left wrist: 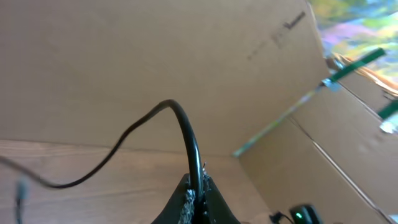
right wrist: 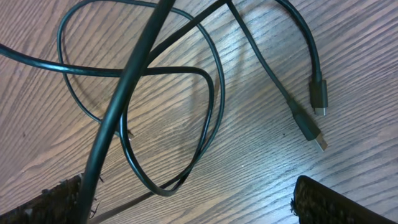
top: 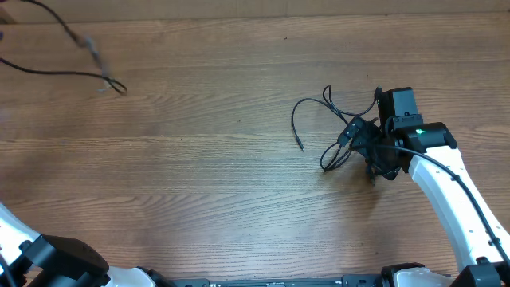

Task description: Untangle cables

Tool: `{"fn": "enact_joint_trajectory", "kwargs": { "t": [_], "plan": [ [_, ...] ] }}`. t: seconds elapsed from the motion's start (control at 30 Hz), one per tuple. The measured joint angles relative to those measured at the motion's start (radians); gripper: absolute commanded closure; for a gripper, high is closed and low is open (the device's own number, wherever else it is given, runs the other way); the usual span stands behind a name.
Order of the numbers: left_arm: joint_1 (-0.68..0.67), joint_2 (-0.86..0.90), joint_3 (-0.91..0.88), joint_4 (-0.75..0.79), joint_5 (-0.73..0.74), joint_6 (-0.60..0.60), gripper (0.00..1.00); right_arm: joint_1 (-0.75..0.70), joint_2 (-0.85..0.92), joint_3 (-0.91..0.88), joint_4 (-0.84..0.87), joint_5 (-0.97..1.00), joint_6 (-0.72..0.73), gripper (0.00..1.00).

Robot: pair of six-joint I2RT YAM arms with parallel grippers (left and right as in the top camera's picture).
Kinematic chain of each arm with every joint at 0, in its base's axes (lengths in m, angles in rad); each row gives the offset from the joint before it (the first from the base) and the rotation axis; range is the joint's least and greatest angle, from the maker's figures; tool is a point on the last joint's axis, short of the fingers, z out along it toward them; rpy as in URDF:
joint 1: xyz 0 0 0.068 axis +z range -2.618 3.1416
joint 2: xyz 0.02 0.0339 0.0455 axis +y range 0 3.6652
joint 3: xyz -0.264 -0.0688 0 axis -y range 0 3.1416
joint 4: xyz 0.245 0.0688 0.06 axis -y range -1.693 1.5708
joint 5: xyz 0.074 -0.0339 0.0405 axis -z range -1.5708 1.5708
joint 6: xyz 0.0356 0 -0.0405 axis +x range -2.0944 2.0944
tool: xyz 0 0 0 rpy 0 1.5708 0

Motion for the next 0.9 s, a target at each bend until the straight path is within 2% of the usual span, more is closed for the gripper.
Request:
{"fn": "enact_joint_trajectory", "kwargs": {
  "t": [0.23, 0.3, 0.4, 0.53, 0.6, 0.73, 0.83, 0.9],
  "plan": [
    [0.003, 0.000, 0.000, 0.002, 0.032, -0.014, 0.96, 0.000, 0.002, 0.000, -0.007, 0.000, 0.000, 0.00],
    [0.008, 0.000, 0.000, 0.073, 0.021, -0.077, 0.96, 0.000, 0.002, 0.000, -0.006, 0.000, 0.000, 0.00],
    [0.014, 0.001, 0.007, 0.327, 0.010, -0.252, 0.96, 0.000, 0.002, -0.001, 0.002, 0.000, 0.000, 0.00],
    [0.015, 0.002, 0.065, 0.723, 0.000, -0.586, 0.96, 0.000, 0.002, -0.001, 0.008, 0.000, 0.000, 0.00],
    [0.015, 0.001, 0.127, 0.852, 0.002, -0.744, 0.96, 0.000, 0.003, -0.001, 0.013, 0.000, 0.000, 0.00],
    [0.003, -0.011, 0.241, 0.893, 0.002, -0.969, 0.96, 0.000, 0.003, -0.001, 0.013, 0.000, -0.001, 0.00],
    [-0.044, -0.025, 0.274, 0.862, -0.024, -1.061, 0.96, 0.000, 0.003, -0.001, 0.013, 0.000, 0.000, 0.00],
    [-0.105, -0.031, 0.280, 0.782, -0.057, -1.082, 0.96, 0.000, 0.003, -0.001, 0.013, 0.000, 0.000, 0.00]
  ]
}}
